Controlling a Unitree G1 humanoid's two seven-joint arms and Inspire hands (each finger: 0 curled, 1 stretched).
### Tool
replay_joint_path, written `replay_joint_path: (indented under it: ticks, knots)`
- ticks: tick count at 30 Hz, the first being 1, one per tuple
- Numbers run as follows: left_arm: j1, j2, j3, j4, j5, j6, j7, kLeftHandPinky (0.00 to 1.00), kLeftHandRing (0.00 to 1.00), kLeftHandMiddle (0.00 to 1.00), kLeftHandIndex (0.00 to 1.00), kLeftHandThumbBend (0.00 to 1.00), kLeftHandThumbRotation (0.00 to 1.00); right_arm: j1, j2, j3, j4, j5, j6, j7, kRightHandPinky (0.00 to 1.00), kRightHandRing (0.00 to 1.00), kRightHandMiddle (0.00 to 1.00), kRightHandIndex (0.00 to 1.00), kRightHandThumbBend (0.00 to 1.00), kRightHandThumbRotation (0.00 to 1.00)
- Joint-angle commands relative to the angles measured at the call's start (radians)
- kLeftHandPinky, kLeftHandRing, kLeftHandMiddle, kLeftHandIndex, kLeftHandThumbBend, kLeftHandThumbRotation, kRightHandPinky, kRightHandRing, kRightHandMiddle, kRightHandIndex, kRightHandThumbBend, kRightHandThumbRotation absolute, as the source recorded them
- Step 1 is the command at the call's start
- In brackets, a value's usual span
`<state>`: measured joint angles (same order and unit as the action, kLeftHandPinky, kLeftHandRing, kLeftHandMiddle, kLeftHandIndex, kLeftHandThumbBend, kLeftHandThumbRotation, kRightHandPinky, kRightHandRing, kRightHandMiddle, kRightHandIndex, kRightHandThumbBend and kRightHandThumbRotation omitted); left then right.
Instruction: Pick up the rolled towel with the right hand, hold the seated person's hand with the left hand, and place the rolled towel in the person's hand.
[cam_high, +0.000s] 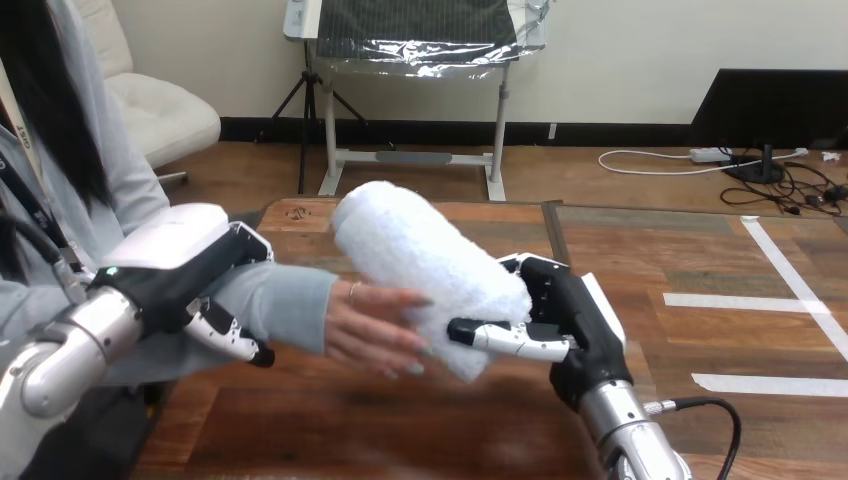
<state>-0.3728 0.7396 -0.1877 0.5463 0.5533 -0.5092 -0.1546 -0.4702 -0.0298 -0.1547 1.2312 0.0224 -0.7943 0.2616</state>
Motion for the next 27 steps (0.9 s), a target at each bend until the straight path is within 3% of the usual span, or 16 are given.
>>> replay_joint_path:
  ticks: [1, 8, 27]
  knots:
    - [-0.168, -0.009, 0.034, -0.121, -0.028, 0.001, -0.004, 0.27, 0.31, 0.37, 0.38, 0.85, 0.00, -0.068, 0.019, -0.005, -0.020, 0.016, -0.041, 0.000, 0.29, 0.35, 0.46, 0.44, 0.76, 0.00]
    - [-0.191, -0.023, 0.023, -0.111, -0.011, -0.019, 0.018, 0.27, 0.31, 0.37, 0.38, 0.86, 0.00, -0.057, 0.036, -0.001, -0.021, 0.013, -0.042, 0.002, 0.28, 0.35, 0.46, 0.43, 0.75, 0.00]
    - [-0.220, -0.066, 0.009, -0.124, -0.008, 0.014, 0.001, 0.28, 0.34, 0.39, 0.40, 0.86, 0.00, -0.023, 0.077, 0.026, -0.029, -0.016, -0.065, -0.028, 0.28, 0.34, 0.45, 0.43, 0.76, 0.00]
